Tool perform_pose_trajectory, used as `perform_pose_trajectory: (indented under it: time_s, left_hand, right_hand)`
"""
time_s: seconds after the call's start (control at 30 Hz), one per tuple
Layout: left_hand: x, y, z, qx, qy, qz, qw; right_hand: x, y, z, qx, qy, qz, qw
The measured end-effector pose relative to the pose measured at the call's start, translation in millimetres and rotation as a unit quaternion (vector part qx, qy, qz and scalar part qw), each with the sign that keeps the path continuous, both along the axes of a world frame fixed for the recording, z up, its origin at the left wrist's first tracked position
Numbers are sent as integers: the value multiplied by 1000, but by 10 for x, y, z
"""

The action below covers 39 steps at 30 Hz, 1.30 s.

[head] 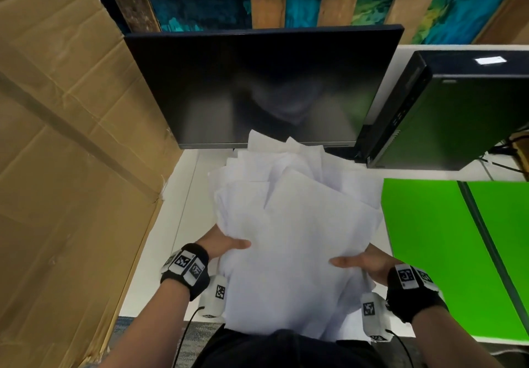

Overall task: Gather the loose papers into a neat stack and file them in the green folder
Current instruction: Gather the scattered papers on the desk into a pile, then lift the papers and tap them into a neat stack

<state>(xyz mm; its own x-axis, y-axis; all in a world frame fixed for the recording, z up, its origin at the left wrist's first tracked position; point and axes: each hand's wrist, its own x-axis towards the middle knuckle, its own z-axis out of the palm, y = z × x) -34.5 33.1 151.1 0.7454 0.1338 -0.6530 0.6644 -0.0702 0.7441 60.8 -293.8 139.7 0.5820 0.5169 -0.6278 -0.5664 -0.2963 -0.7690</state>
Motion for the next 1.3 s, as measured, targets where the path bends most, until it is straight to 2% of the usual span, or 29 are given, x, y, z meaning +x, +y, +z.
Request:
perform_pose_trajectory:
  time_s: [0.17, 0.3, 0.37, 0.5, 0.6, 0.73, 0.83, 0.97, 1.07, 1.13, 1.3]
  left_hand:
    - [-124, 79, 192, -40, -20, -5, 999]
    - [-9, -5, 335, -31, -58, 42, 997]
    - [177, -79, 502, -5, -107, 85, 991]
    - [577, -130, 1077, 18, -222, 129, 966]
    - [736, -18, 1386, 40, -250, 142, 957]
    - [772, 95, 1323, 39, -197, 107, 974]
    - [875, 3, 1081, 59, -199, 91, 974]
    - [1023, -57, 914, 58, -202, 131, 969]
    - [1095, -106, 989, 31, -232, 166, 958]
    - [1131, -192, 1070, 20, -250, 160, 955]
    - [1030, -210, 1188, -3, -281, 145, 949]
  right_hand:
    - [-33, -93, 13, 15, -11, -64, 998]
    - [118, 45, 118, -32, -136, -131, 981]
    - [279, 198, 284, -27, -187, -187, 964]
    - [642, 435, 915, -4, -262, -273, 926]
    - [839, 395, 1242, 47, -302, -300, 904]
    - [962, 355, 1114, -45, -277, -234, 931]
    - [956, 545, 899, -36, -276, -218, 935]
    - [990, 774, 859, 23, -273, -275, 922]
    - [1053, 881, 987, 66, -286, -311, 904]
    - [1045, 980, 1140, 82, -291, -330, 894]
    - [933, 1006, 1328, 116, -337, -300, 885]
